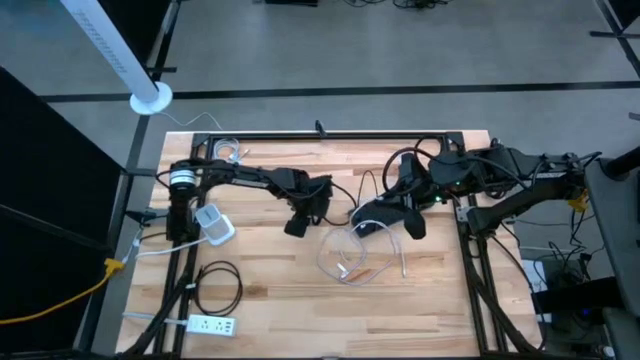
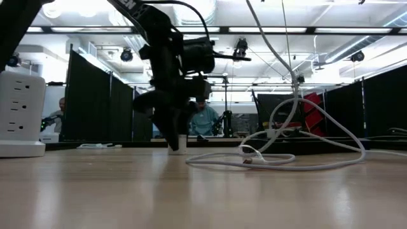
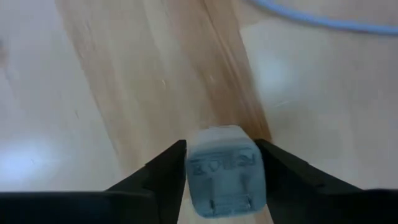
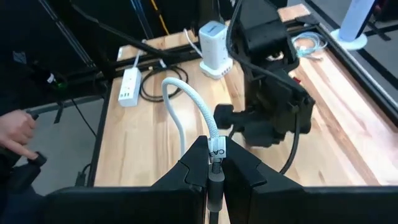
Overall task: Insert USB
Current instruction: Insert the top white charger cable into the white charger adapter
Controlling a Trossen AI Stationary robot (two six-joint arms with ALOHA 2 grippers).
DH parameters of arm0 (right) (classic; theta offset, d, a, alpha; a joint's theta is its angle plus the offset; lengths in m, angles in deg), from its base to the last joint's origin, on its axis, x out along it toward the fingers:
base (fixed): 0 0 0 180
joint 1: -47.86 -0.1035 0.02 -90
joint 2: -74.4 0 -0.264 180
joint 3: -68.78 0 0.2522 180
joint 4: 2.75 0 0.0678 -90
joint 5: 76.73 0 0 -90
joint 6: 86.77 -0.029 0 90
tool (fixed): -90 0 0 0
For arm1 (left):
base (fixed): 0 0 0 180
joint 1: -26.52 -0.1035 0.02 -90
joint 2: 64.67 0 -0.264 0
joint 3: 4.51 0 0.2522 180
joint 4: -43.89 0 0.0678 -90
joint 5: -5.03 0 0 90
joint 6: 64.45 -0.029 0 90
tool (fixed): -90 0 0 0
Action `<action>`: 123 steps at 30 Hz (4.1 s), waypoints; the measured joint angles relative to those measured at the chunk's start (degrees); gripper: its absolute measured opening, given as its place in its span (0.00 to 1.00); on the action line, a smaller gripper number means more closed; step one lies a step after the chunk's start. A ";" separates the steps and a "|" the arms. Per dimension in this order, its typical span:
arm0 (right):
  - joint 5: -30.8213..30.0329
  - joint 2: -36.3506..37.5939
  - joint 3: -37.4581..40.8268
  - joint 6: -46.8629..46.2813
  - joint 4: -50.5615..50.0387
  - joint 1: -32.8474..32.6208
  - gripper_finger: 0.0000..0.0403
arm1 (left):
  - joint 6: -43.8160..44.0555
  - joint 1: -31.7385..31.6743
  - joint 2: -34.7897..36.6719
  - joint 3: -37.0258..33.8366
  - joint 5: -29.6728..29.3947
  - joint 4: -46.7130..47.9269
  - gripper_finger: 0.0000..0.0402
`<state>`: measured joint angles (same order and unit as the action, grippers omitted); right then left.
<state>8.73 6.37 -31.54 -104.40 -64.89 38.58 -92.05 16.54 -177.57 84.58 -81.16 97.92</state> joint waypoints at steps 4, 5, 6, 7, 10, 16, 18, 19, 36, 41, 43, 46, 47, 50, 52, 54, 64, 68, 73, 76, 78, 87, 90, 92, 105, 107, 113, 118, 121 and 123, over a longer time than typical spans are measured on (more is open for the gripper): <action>0.14 0.11 0.00 0.15 -1.12 -0.65 0.03 | 0.23 0.07 -1.13 0.90 -0.28 1.33 0.38; 0.17 0.11 0.00 0.17 -1.55 -0.85 0.03 | 0.22 0.07 -1.13 0.92 -0.30 1.37 0.38; 0.26 0.11 0.00 0.20 -1.58 -1.00 0.03 | 0.23 0.07 -1.13 0.87 -0.28 1.55 0.37; 0.26 0.13 0.00 0.20 -1.75 -1.18 0.03 | 0.23 0.07 -1.13 0.81 -0.28 1.53 0.37; 0.26 0.15 0.00 0.22 -2.94 -1.83 0.03 | 0.23 0.07 -1.07 0.81 -0.29 1.57 0.35; 0.47 0.59 0.00 0.22 -3.77 -2.36 0.03 | 0.23 0.09 -1.01 0.79 -0.28 1.65 0.32; 0.48 0.99 0.00 0.20 -3.81 -2.36 0.03 | 0.24 0.20 -0.86 0.74 -0.28 1.97 0.32; 0.48 1.17 0.00 0.17 -3.83 -2.36 0.03 | 0.44 0.23 -0.69 0.72 -0.27 2.18 0.32; 0.21 -1.40 3.44 14.62 -3.76 -2.36 0.03 | 27.04 -0.13 31.32 -8.05 14.14 -15.54 0.32; 0.04 -1.31 5.40 27.10 11.50 -1.64 0.03 | 43.47 -0.13 40.55 -16.63 15.35 -37.71 0.32; 0.98 -1.23 5.40 33.20 17.31 -0.91 0.03 | 50.25 -0.13 42.48 -20.42 15.45 -49.34 0.32; 6.18 -1.92 5.71 41.09 25.07 1.28 0.03 | 60.33 -0.13 42.69 -25.20 15.42 -68.24 0.32; 8.22 -2.26 5.84 43.27 27.04 2.28 0.03 | 63.14 -0.13 42.07 -26.39 15.21 -74.06 0.32; 14.88 -3.42 5.97 47.46 33.46 5.35 0.03 | 72.06 -0.03 39.16 -28.45 14.04 -88.73 0.32; 20.29 -4.18 5.97 49.07 37.71 7.27 0.03 | 77.05 0.14 36.66 -28.58 13.24 -96.20 0.32; 24.30 -5.10 5.95 49.80 42.49 8.86 0.03 | 81.43 0.23 34.16 -28.03 12.09 -102.24 0.32; 30.12 -8.67 5.95 48.29 61.48 13.10 0.03 | 88.61 3.57 23.11 -17.75 9.16 -116.89 0.32; 30.28 -9.56 5.95 47.66 64.85 13.40 0.03 | 88.68 4.94 20.66 -13.35 10.56 -118.05 0.32; 30.32 -11.05 5.92 45.02 70.96 13.35 0.03 | 90.35 5.70 18.74 -9.65 12.57 -118.24 0.32; 30.43 -11.97 5.91 44.18 73.76 13.32 0.03 | 91.78 5.75 17.82 -8.05 13.87 -118.29 0.32; 30.58 -12.69 5.69 43.27 75.17 13.29 0.03 | 92.96 5.72 17.47 -7.36 14.95 -118.35 0.32; 30.47 -14.34 5.46 42.40 79.13 13.29 0.03 | 95.65 4.67 17.34 -7.45 17.60 -120.31 0.32; 30.26 -14.34 5.49 42.37 79.16 13.29 0.03 | 95.75 4.46 17.34 -7.54 17.97 -120.84 0.32; 30.22 -14.34 5.50 42.68 79.45 13.29 0.03 | 96.18 4.28 17.34 -7.54 18.09 -120.90 0.32; 30.82 -14.62 5.53 43.06 81.18 13.33 0.03 | 96.26 4.13 17.34 -7.60 18.50 -121.29 0.32; 31.07 -14.62 5.53 43.07 81.64 13.35 0.03 | 95.99 4.14 17.34 -7.60 18.66 -121.29 0.32; 31.39 -14.59 5.53 41.99 81.67 13.57 0.03 | 95.39 3.89 17.34 -7.62 19.59 -121.34 0.32; 31.38 -11.33 5.57 40.10 71.66 13.55 0.03 | 91.29 2.35 20.22 -8.66 22.94 -123.48 0.32; 29.85 -9.12 5.61 37.64 62.17 13.17 0.03 | 89.39 0.63 25.06 -11.95 23.57 -123.74 0.32; 29.14 -8.16 6.03 35.10 54.91 12.85 0.03 | 87.68 -0.55 28.70 -15.41 23.76 -122.08 0.32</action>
<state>37.88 -1.79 -25.51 -69.30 -9.98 51.43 -4.37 15.99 -148.88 69.18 -57.40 -24.16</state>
